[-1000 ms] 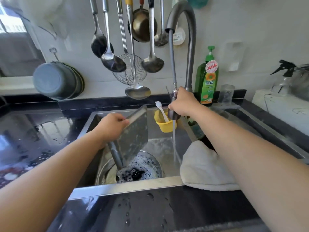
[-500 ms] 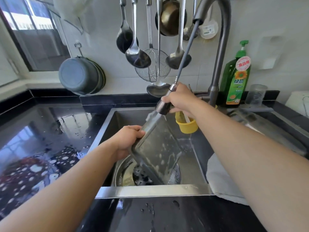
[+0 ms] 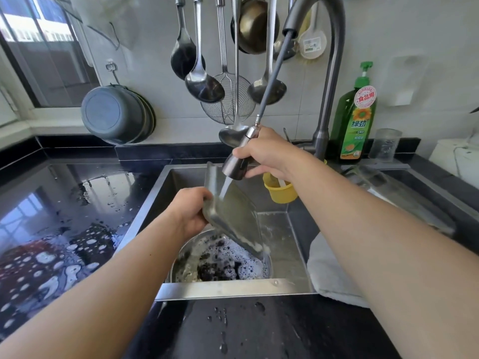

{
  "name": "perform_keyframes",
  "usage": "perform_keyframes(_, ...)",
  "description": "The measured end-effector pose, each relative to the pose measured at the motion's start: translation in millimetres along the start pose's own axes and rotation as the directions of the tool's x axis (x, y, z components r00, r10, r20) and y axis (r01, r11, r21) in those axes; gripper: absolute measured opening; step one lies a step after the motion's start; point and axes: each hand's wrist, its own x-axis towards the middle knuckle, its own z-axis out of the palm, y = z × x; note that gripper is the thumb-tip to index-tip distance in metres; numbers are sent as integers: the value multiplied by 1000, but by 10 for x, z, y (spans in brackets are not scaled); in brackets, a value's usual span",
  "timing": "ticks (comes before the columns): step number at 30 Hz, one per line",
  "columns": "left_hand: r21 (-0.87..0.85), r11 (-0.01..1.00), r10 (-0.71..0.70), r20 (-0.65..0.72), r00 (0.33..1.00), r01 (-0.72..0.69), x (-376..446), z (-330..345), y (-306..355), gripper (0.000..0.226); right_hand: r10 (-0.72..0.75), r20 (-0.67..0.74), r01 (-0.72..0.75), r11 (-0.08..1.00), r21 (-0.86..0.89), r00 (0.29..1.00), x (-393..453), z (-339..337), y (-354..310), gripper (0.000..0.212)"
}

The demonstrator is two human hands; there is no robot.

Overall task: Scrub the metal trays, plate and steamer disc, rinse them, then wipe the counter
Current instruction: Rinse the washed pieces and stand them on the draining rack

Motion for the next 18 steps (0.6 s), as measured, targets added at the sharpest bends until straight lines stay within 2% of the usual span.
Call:
perform_keyframes(5, -50, 999, 13, -144, 990, -20, 11, 14, 9, 36, 35, -31, -38, 993, -107, 999, -91, -201, 46, 40)
perform_keyframes(7, -51, 999, 3, -193, 981, -13, 18, -19, 13, 36, 37, -106, -59, 977, -204, 994, -93, -295, 93, 35)
perform_keyframes(10, -46, 999, -6, -294, 956, -8, 40, -137, 3, 22, 28, -241, -110, 937, -332, 970, -84, -427, 169, 39)
perform_keyframes(14, 1, 1000, 8, -357, 934, -8, -3, -284, -9, 13, 5, -258, -102, 926, -364, 966, -41, -470, 207, 45)
perform_keyframes(18, 53, 998, 33, -345, 938, -15, -56, -349, -8, 11, 8, -248, -83, 952, -295, 969, 16, -336, 189, 40)
